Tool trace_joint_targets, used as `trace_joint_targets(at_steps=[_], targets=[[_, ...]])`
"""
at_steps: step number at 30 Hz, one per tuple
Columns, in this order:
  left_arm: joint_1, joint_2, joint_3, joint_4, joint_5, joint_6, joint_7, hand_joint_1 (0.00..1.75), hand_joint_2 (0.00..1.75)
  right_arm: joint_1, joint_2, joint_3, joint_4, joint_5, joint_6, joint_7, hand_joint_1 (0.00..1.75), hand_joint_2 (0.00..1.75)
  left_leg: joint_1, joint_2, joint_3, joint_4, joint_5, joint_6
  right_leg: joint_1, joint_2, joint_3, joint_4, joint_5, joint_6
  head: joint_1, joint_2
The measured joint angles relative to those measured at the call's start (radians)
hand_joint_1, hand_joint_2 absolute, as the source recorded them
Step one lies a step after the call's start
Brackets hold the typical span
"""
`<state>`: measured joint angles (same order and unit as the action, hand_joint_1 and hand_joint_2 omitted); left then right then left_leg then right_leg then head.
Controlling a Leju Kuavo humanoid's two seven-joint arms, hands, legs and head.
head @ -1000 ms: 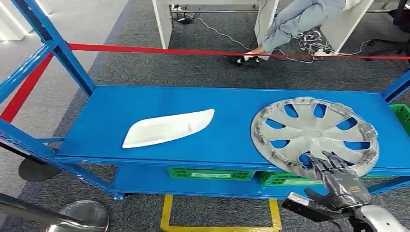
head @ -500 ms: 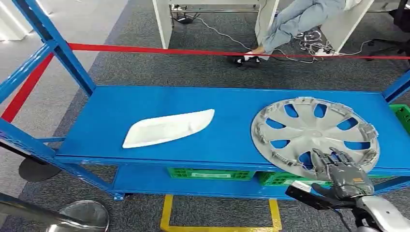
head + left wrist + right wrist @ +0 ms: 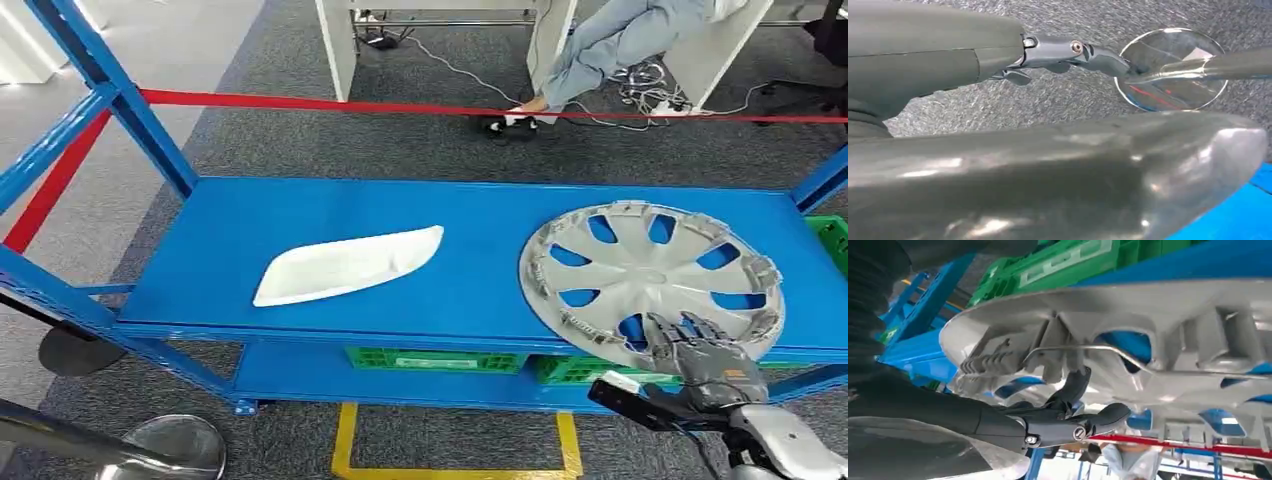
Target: Take the parts from the cabinet and place them on the table.
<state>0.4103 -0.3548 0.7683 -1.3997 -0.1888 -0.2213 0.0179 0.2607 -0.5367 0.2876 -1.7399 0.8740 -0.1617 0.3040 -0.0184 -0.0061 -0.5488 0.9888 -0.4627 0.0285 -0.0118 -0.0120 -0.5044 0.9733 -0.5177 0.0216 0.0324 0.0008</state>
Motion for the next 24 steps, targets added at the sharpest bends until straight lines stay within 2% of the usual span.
trace_joint_targets(at_steps=[4,7,8,9,21,24], targets=[[0.003,0.0,-0.003,-0.013,-0.016,-0.017,0.006,0.0,0.0,-0.015,0.006,0.0,0.017,-0.002,0.013,0.004,0.0,1.75,0.0,0.0,0.0,0.0,0.0,0.0,0.0,0.0,0.0,0.0,0.0,0.0,0.0,0.0],[0.001,0.0,-0.004,-0.016,-0.053,-0.064,-0.003,0.0,0.0,-0.034,0.01,0.001,0.034,-0.002,0.045,0.006,0.0,1.75,0.0,0.0,0.0,0.0,0.001,0.001,0.0,0.0,0.0,0.0,0.0,0.0,-0.001,0.0],[-0.002,0.0,-0.004,-0.016,-0.055,-0.074,-0.008,0.0,0.0,-0.041,0.012,0.001,0.04,-0.002,0.052,0.007,0.56,1.75,0.0,0.0,0.0,0.0,0.001,0.001,0.0,0.0,0.0,0.0,0.0,0.0,0.0,0.0],[-0.006,0.0,-0.004,-0.016,-0.056,-0.08,-0.009,0.0,0.0,-0.05,0.014,0.001,0.045,-0.002,0.064,0.008,1.45,1.75,0.0,0.0,0.0,0.0,0.001,0.001,0.0,0.0,0.001,0.0,0.0,0.0,0.0,0.0],[-0.011,0.0,-0.004,-0.016,-0.088,-0.104,-0.011,0.0,0.0,-0.067,0.017,0.001,0.057,0.0,0.086,0.013,1.45,1.75,0.0,0.0,0.0,0.0,0.001,0.0,0.0,0.0,0.005,0.0,0.001,0.0,0.0,0.0],[-0.029,0.0,-0.002,-0.016,-0.13,-0.148,-0.03,0.0,0.0,-0.104,0.022,0.0,0.079,0.006,0.119,0.014,1.5,1.75,0.0,0.0,0.0,0.0,0.002,0.001,0.0,0.0,0.01,0.0,0.002,0.001,0.0,0.0]])
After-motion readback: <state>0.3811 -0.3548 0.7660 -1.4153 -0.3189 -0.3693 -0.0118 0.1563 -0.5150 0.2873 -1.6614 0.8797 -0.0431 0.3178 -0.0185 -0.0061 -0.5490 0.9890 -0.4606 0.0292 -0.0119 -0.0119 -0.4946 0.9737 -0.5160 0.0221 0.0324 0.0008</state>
